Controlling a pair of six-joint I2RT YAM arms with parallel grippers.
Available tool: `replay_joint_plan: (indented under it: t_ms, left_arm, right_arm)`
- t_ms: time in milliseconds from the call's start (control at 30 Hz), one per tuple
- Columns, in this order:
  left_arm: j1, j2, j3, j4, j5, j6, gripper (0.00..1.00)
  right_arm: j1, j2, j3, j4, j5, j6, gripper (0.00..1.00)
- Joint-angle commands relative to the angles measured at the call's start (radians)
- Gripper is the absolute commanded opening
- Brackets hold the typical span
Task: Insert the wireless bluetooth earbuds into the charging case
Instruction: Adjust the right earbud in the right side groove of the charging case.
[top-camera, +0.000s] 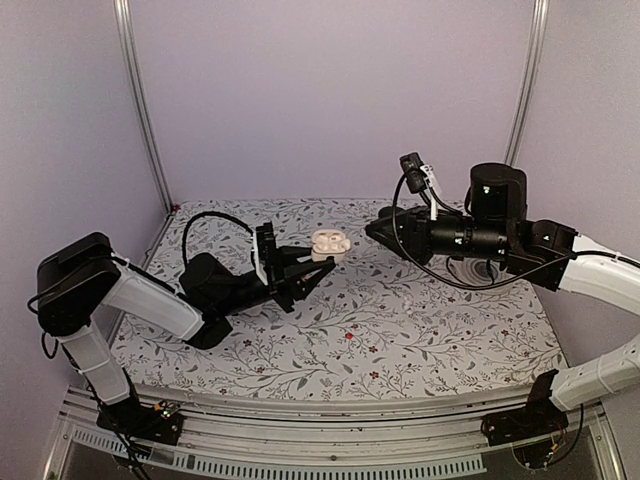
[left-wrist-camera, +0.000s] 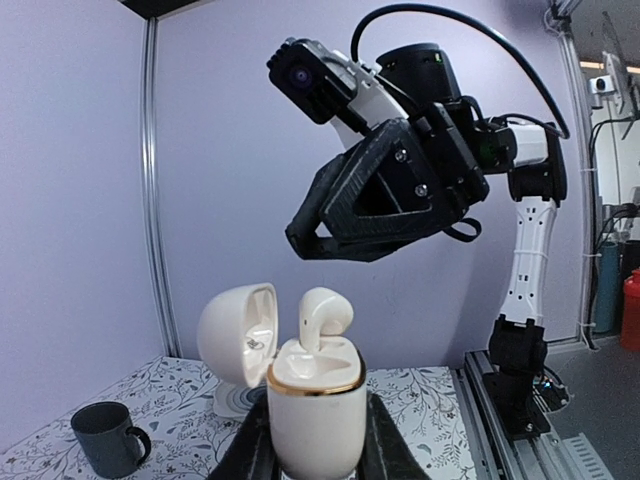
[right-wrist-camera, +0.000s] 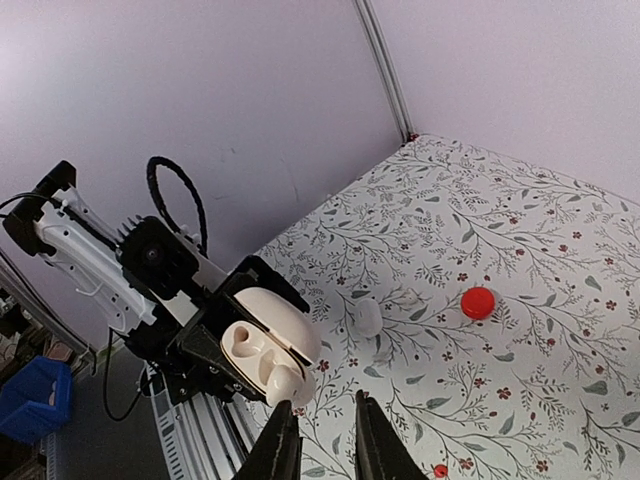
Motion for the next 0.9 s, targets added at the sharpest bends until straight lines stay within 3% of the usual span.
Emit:
replay_joint_plan:
  t_ms: [0, 500, 867]
  left_arm:
    - [0.01, 0.003, -0.009, 0.191, 0.018, -0.027, 0.0]
    - [0.011, -0.003, 0.003, 0.177, 0.017, -0.017, 0.0]
    - [0.011, -0.001, 0.006, 0.182, 0.014, -0.021, 0.0]
  right_arm:
    - [-0.002, 0.039, 0.009, 0.091, -0.126, 0.029, 0.2]
    - [-0.001, 0.077, 0.011, 0.067, -0.135, 0.026, 0.09]
    - [0.019, 0.09, 0.021, 0.041, -0.116, 0.017, 0.07]
